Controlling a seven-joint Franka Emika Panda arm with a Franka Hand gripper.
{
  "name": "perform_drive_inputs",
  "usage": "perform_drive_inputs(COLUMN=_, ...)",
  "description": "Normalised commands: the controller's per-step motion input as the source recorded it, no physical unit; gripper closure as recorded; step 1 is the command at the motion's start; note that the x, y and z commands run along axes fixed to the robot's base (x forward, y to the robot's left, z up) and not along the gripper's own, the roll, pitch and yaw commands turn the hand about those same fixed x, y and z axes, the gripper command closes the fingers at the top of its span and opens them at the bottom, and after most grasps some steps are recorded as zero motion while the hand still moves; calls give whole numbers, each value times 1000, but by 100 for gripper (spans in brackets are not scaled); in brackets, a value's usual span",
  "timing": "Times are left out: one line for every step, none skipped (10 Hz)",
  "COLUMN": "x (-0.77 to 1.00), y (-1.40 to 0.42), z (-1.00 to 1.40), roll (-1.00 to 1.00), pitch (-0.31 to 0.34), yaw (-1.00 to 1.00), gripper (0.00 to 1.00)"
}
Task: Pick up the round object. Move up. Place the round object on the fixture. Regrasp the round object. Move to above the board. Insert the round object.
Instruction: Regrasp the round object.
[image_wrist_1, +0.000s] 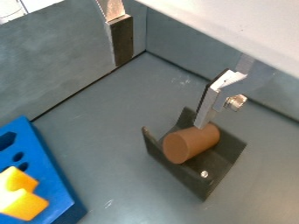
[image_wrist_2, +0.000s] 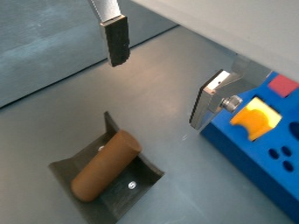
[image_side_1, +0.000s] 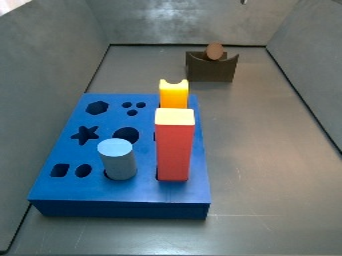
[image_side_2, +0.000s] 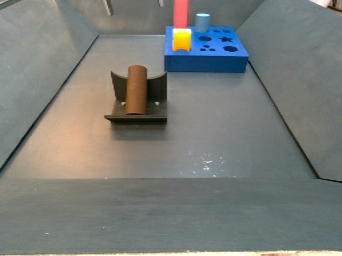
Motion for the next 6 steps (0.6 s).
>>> perform_drive_inputs(x=-12, y=-20, z=14, roll=1000, pitch=-37, yaw=17, gripper=0)
perform_drive_inputs(x=-15, y=-18, z=11, roll=1000, pitch=-39, yaw=18, gripper=0)
perform_drive_inputs(x=-17, y=-17, z=10, roll=1000, pitch=-39, yaw=18, gripper=0)
perform_drive_inputs(x=-17, y=-19, z=12, roll=1000, pitch=-39, yaw=18, gripper=0)
perform_drive_inputs(x=-16, y=-20, z=12, roll=1000, pitch=-38, yaw=18, gripper=0)
perform_drive_inputs(x=-15, y=-21, z=12, roll=1000, pitch=-36, yaw=19, gripper=0)
